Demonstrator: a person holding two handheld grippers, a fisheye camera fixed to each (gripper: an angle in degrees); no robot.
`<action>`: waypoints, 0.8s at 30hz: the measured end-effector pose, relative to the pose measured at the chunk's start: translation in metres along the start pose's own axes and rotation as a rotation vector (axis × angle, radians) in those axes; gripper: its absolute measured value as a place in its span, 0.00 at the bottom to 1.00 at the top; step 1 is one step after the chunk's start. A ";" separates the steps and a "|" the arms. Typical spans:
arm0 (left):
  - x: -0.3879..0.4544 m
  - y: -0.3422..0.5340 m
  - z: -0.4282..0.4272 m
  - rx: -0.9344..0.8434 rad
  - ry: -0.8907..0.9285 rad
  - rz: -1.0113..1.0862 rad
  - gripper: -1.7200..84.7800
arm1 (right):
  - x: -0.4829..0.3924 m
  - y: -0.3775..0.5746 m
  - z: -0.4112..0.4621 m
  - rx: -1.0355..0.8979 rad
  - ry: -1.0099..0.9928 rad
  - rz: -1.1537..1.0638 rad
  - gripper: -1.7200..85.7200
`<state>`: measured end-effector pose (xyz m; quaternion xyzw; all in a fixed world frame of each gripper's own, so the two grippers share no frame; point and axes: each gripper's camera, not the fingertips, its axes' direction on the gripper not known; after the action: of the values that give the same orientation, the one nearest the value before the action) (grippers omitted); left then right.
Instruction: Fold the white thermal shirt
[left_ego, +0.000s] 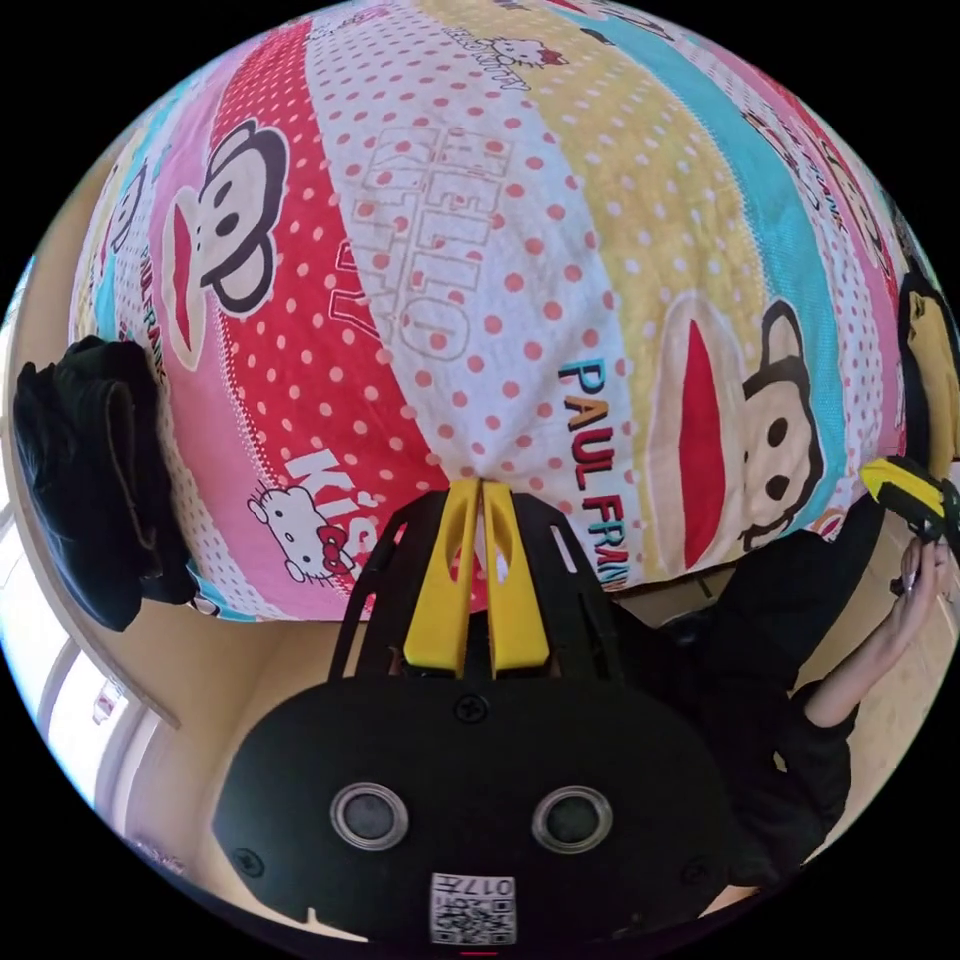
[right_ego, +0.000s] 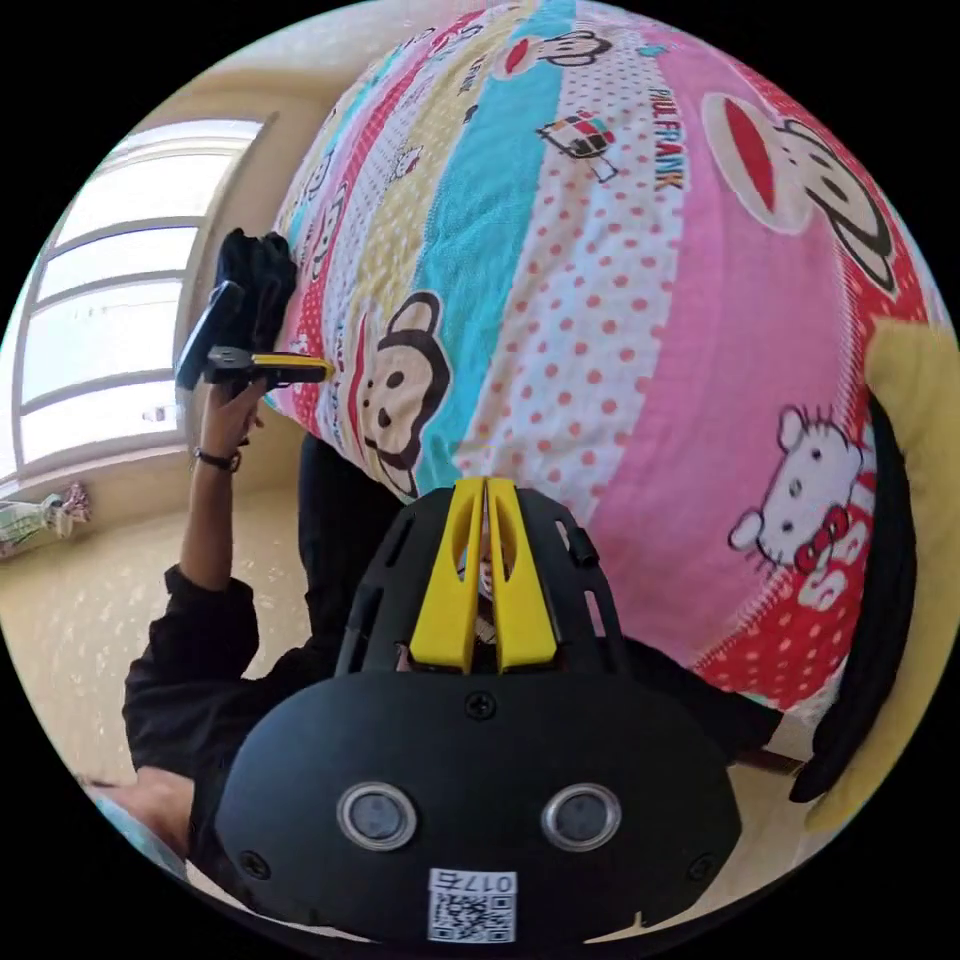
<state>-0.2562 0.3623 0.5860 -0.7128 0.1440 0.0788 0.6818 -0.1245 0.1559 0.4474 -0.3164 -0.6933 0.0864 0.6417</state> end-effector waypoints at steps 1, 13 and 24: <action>0.013 0.001 0.004 0.010 -0.074 0.015 0.01 | 0.019 0.040 -0.032 0.096 -0.063 0.002 0.02; 0.042 -0.014 0.039 -0.016 -0.248 0.055 0.01 | 0.163 0.406 -0.345 0.916 -0.026 0.375 0.04; 0.010 -0.033 0.046 -0.129 -0.088 0.125 0.01 | 0.182 0.413 -0.405 1.041 0.085 0.433 0.13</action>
<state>-0.2327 0.4076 0.6114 -0.7407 0.1524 0.1616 0.6341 0.3979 0.4637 0.4478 -0.0964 -0.4521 0.5338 0.7080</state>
